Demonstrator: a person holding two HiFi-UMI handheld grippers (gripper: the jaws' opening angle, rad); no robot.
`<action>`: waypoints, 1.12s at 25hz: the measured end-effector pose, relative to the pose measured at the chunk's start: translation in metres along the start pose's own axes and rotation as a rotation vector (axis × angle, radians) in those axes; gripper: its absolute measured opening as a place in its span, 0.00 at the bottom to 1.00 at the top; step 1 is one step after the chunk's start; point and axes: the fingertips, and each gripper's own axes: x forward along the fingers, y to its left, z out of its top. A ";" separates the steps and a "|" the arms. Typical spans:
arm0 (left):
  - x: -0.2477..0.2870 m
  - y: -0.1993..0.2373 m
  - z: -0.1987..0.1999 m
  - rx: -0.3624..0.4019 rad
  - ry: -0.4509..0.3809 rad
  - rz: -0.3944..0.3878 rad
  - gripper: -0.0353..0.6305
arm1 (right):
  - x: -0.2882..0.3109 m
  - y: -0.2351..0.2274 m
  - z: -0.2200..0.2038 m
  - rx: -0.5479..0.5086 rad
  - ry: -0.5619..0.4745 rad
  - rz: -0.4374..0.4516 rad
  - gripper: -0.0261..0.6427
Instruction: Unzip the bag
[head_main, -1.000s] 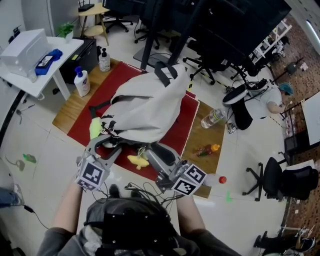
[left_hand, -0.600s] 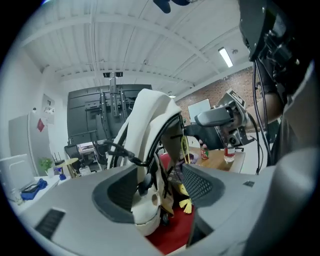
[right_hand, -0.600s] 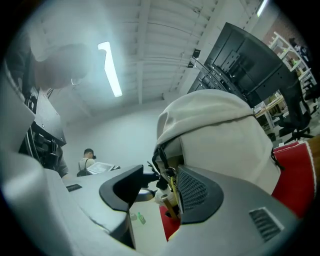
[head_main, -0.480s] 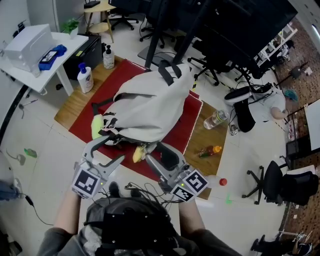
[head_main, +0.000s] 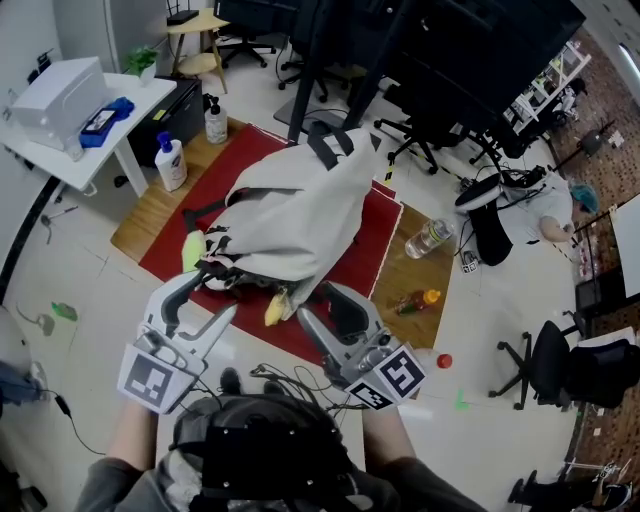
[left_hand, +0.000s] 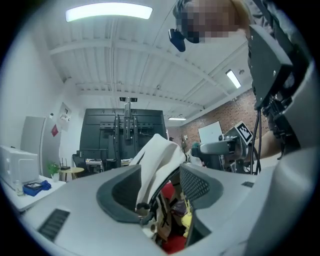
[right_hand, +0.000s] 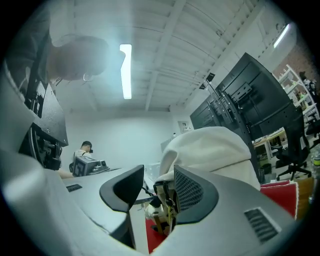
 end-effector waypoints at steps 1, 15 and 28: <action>-0.001 0.000 0.004 -0.011 -0.012 0.009 0.47 | 0.000 0.002 0.002 0.003 -0.007 0.008 0.34; 0.005 0.014 0.014 -0.149 -0.085 0.090 0.12 | 0.009 -0.010 0.018 0.030 -0.086 -0.030 0.15; 0.011 0.010 -0.003 -0.191 -0.059 0.077 0.08 | 0.014 -0.006 0.010 -0.014 -0.078 -0.031 0.06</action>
